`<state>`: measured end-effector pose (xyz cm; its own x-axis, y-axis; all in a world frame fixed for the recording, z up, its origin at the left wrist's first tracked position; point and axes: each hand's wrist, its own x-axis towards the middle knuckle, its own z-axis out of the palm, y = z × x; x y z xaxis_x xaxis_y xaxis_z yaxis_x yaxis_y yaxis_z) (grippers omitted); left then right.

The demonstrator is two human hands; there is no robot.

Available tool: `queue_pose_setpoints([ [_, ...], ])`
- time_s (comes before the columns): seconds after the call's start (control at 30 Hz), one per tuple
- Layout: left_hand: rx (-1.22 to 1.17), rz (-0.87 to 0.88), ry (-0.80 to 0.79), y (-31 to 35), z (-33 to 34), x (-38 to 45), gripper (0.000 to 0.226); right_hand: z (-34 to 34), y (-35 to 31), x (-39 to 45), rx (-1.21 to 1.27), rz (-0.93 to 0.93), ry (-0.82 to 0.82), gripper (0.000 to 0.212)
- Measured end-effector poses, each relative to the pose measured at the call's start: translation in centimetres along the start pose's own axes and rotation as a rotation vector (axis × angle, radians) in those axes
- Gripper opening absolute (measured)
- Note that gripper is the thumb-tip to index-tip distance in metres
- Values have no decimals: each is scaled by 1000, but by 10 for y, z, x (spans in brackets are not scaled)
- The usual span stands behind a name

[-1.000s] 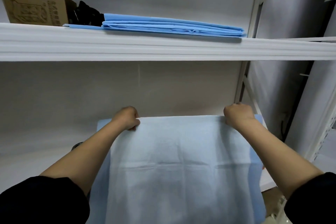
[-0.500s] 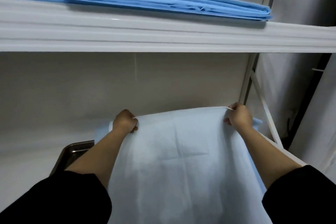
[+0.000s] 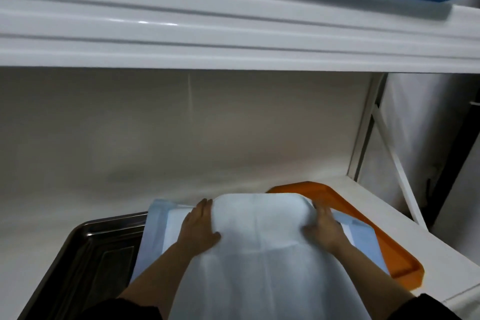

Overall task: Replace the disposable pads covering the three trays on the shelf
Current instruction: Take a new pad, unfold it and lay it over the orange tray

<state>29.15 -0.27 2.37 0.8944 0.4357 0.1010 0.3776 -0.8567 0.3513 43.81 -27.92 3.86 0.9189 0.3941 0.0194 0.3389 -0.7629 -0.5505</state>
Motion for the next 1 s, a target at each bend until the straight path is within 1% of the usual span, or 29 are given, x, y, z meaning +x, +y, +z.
queue_pose_setpoints([
  [0.03, 61, 13, 2, 0, 3, 3, 99, 0, -3, 1, -19, -20, -9, 84],
  [0.07, 107, 17, 17, 2, 5, 4, 101, 1, -5, -1, -41, -38, -40, 89],
  [0.13, 197, 30, 74, 7, 1, 9, 102, 2, -10, 1, -118, -66, -37, 94],
  [0.23, 307, 65, 222, 14, -1, 15, 110, 7, -16, 2, -312, -131, 27, 101],
  [0.3, 295, 53, 246, 16, -2, 21, 117, 9, -16, 5, -434, -156, 58, 106],
  [0.33, 297, 47, 227, 18, -4, 22, 118, 9, -14, 6, -498, -165, 64, 107],
  [0.37, 320, 43, 232, 16, -3, 23, 116, 11, -13, 6, -553, -166, 61, 107],
  [0.4, 406, 55, 224, 17, -1, 25, 109, 14, -10, 8, -596, -160, 60, 105],
  [0.47, 515, 40, 68, 20, 0, 25, 93, 23, -3, 7, -660, -127, 56, 94],
  [0.53, 553, 39, 3, 20, 3, 25, 81, 30, 3, 7, -657, -97, 18, 86],
  [0.63, 522, 6, -91, 14, 11, 22, 72, 35, 11, 8, -499, -19, -107, 88],
  [0.7, 512, -1, -100, 11, 14, 20, 66, 38, 16, 7, -368, 18, -89, 92],
  [0.73, 504, -1, -118, 11, 16, 19, 66, 41, 17, 6, -316, 23, -64, 90],
  [0.77, 494, -3, -148, 11, 17, 17, 67, 42, 17, 4, -301, 14, -37, 83],
  [0.83, 490, 1, -251, 11, 21, 12, 73, 43, 20, 2, -367, -18, -23, 66],
  [0.87, 496, 7, -304, 10, 22, 6, 75, 44, 20, -2, -390, -24, -39, 61],
  [1.0, 474, 18, -440, 10, 28, -11, 74, 47, 13, -15, -394, -46, -124, 58],
])
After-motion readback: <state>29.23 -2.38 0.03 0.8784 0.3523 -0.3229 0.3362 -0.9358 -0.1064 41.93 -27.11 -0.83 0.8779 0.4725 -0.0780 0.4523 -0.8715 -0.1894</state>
